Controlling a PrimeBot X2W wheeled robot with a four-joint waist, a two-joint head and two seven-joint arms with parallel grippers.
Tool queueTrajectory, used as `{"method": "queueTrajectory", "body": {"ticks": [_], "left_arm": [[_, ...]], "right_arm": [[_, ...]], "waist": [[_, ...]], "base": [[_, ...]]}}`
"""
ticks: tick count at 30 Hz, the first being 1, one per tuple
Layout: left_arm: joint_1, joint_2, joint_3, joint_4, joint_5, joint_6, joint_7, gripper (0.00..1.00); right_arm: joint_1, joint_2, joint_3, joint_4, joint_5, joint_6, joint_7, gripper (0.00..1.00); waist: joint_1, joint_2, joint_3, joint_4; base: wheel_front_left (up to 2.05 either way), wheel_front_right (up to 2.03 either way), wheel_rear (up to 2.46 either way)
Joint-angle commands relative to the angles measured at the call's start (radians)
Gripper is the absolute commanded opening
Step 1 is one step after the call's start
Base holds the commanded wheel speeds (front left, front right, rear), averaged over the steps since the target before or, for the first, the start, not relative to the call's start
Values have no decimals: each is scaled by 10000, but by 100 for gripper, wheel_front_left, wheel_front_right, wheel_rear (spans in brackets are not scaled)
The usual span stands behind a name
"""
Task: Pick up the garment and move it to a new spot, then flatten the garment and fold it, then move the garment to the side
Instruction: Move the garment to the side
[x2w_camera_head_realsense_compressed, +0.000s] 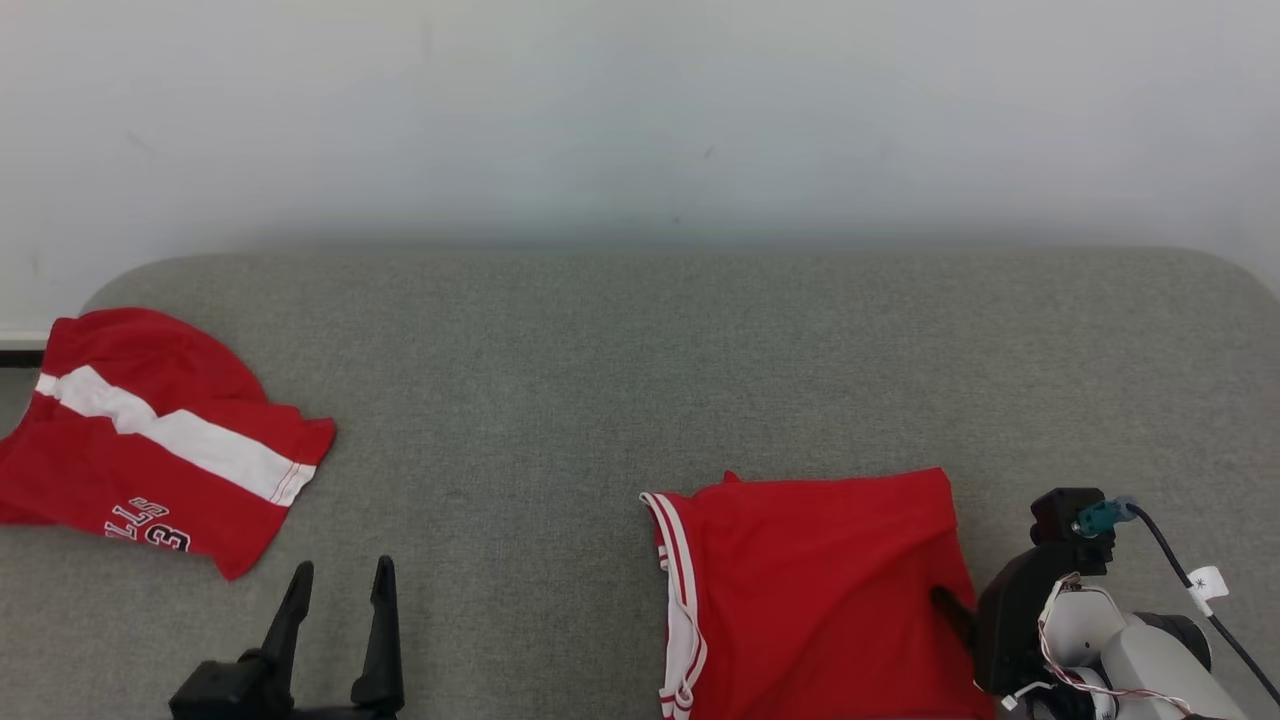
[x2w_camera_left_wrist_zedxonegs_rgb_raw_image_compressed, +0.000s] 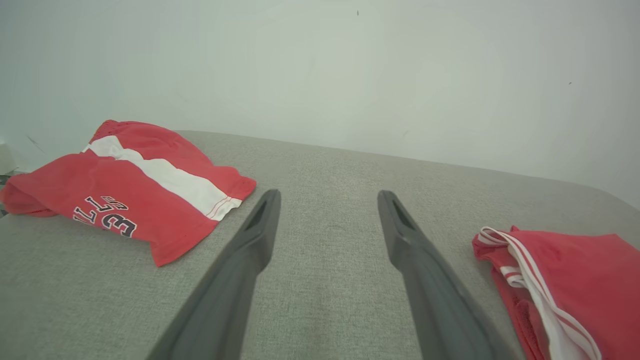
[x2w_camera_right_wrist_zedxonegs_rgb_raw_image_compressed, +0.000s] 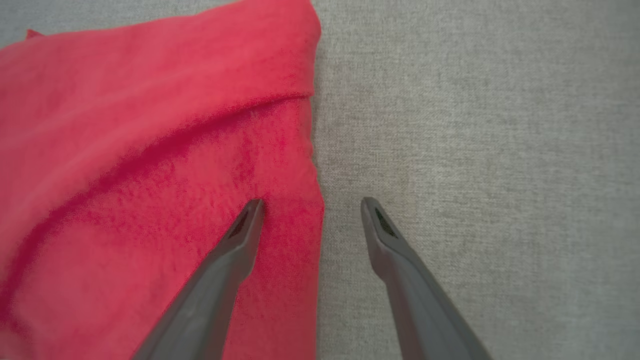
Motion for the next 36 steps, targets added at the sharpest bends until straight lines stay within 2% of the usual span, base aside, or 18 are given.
{"method": "queueTrajectory", "body": {"ticks": [1,10,11,12,13,17,28,36], "left_arm": [[-276,57,-58,67,149,-67,-5,100],[-1238,105,-114,458,252,-237,-4,100],[-1293,105,-86,473,251,-240,-5,100],[-1337,105,-59,481,248,-238,-4,100],[-1364,103,-27,490,243,-245,-5,100],[-1394,81,64,500,239,-316,-4,100],[-1172,-19,325,332,200,-378,-4,100],[-1304,-36,535,-340,399,-461,-4,100]], "right_arm": [[-126,-2,-23,63,118,-25,33,100],[-333,203,289,561,459,-2,673,100],[-383,209,342,582,488,-1,730,75],[-464,180,393,581,477,-1,732,40],[-549,142,438,573,412,-2,699,0],[-868,-13,535,522,271,-25,527,0],[-1951,-966,1367,59,-46,-34,573,0],[-3662,-1887,1769,-181,-537,-28,478,0]], "waist": [[0,-1,346,274],[0,-1,904,460],[0,-1,957,447],[0,-1,1012,428],[0,-1,1062,406],[0,-1,1200,292],[0,-1,1342,-157],[0,-1,2071,-1195]], "base": [[0,0,0],[0,0,0],[0,0,0],[0,0,0],[0,0,0],[0,0,0],[0,0,0],[0,0,0]]}}
